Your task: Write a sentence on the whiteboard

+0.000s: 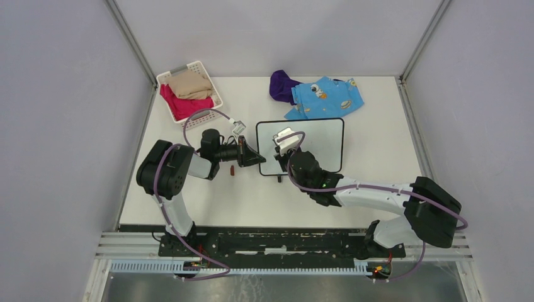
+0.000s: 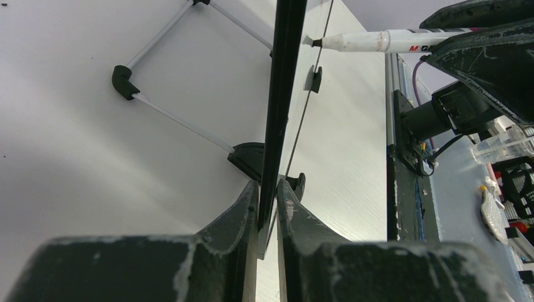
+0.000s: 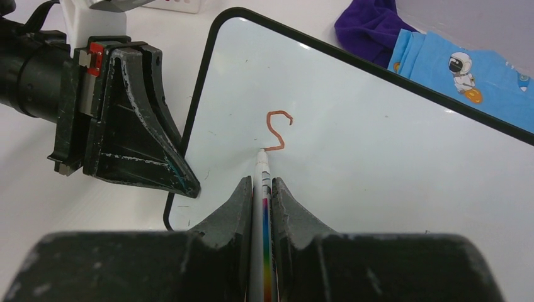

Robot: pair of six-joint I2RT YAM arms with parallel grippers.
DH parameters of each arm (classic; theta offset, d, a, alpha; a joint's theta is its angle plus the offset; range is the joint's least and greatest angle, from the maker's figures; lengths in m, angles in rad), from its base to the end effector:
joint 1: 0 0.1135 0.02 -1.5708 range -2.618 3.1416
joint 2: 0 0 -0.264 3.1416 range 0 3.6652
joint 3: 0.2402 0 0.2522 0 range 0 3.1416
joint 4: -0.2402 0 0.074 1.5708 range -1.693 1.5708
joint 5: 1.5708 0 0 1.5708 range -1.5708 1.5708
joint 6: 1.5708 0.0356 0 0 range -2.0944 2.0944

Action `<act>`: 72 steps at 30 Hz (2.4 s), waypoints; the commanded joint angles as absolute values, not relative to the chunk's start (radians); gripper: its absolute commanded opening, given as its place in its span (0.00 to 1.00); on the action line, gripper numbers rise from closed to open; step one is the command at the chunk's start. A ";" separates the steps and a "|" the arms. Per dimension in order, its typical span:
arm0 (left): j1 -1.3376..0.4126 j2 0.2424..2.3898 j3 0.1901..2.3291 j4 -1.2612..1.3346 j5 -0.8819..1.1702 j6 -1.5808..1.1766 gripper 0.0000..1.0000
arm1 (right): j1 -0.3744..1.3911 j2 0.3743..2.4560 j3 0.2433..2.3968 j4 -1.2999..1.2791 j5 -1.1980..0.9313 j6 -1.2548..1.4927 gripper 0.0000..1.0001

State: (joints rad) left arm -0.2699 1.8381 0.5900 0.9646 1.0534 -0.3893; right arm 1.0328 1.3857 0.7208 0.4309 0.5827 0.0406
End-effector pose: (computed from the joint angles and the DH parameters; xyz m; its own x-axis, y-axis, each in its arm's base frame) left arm 0.2927 -0.1131 0.1292 -0.6047 -0.0275 -0.7960 0.7637 0.2635 -0.5893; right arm 0.1716 0.2494 0.2450 -0.1367 -0.1629 -0.9771 -0.4375 0.8949 -0.0880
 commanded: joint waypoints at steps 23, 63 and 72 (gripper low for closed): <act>-0.264 1.825 0.607 0.925 1.001 -0.334 0.02 | 1.013 1.268 0.693 0.494 0.577 0.028 0.00; -0.264 1.819 0.612 0.909 0.997 -0.328 0.02 | 0.960 1.302 0.634 0.485 0.541 0.070 0.00; -0.264 1.818 0.612 0.907 0.998 -0.328 0.02 | 0.960 1.290 0.622 0.488 0.532 0.074 0.00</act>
State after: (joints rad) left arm -0.2699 1.8359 0.5961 0.9440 1.0508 -0.3882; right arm 0.9680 1.3067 0.6281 0.4782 0.5121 0.0681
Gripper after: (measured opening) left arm 0.194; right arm 0.179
